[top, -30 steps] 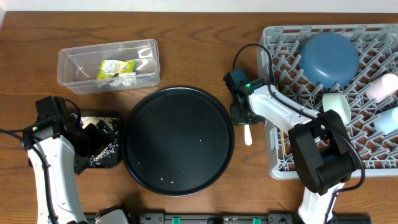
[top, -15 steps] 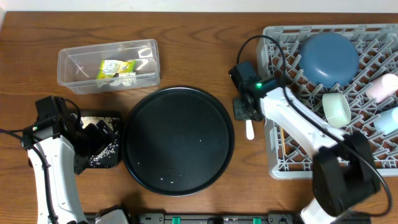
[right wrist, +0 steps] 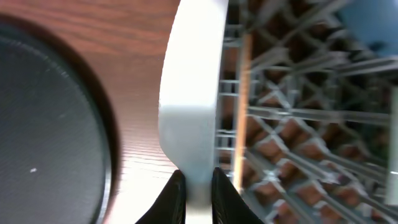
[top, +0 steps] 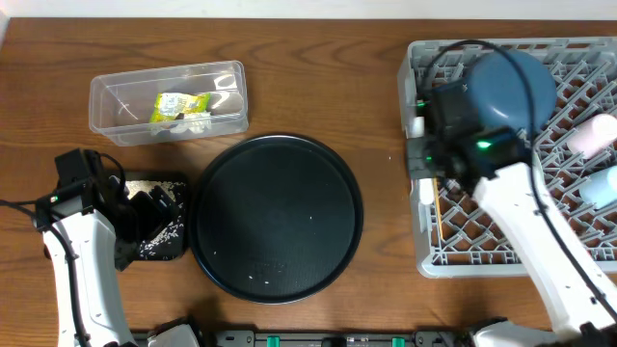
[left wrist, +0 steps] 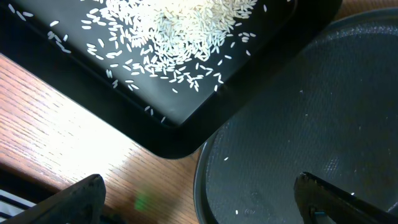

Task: Sort waste into correct bins and load items into the dishwasher rack
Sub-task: 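Open right gripper and lift it away from the spoon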

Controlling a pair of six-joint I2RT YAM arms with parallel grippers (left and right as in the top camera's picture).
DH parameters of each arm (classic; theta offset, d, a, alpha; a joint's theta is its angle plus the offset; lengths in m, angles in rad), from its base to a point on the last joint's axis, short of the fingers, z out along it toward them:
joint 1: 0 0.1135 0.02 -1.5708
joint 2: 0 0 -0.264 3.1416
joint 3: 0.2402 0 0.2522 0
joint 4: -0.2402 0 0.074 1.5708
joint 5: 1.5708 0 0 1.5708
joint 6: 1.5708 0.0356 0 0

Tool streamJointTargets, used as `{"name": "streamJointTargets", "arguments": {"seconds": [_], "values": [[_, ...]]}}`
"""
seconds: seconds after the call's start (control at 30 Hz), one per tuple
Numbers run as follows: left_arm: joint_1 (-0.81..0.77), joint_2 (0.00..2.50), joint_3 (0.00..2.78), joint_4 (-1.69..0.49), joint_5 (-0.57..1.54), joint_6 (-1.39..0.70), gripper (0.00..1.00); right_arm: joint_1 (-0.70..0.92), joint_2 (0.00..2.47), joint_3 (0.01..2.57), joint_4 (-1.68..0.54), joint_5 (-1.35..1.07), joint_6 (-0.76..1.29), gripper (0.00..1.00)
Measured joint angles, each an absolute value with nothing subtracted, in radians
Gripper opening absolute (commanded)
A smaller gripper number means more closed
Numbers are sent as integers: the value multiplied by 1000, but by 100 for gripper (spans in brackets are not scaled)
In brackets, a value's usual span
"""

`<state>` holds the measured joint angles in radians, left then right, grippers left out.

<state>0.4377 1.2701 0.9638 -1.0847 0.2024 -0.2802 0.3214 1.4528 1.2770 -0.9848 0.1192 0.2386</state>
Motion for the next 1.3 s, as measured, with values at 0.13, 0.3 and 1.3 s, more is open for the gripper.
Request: {"name": "streamJointTargets", "arguments": {"seconds": [0.13,0.3,1.3], "values": [[438,1270,964,-1085,202,-280,98,250,1457,1277,-999,123,195,11],[438,1270,964,-1085,202,-280,98,222,1490,1273,-999,124,163,11],[331,1271,1037,-1092,232,-244,98,124,1493,1328,-902,-34,142,62]]}}
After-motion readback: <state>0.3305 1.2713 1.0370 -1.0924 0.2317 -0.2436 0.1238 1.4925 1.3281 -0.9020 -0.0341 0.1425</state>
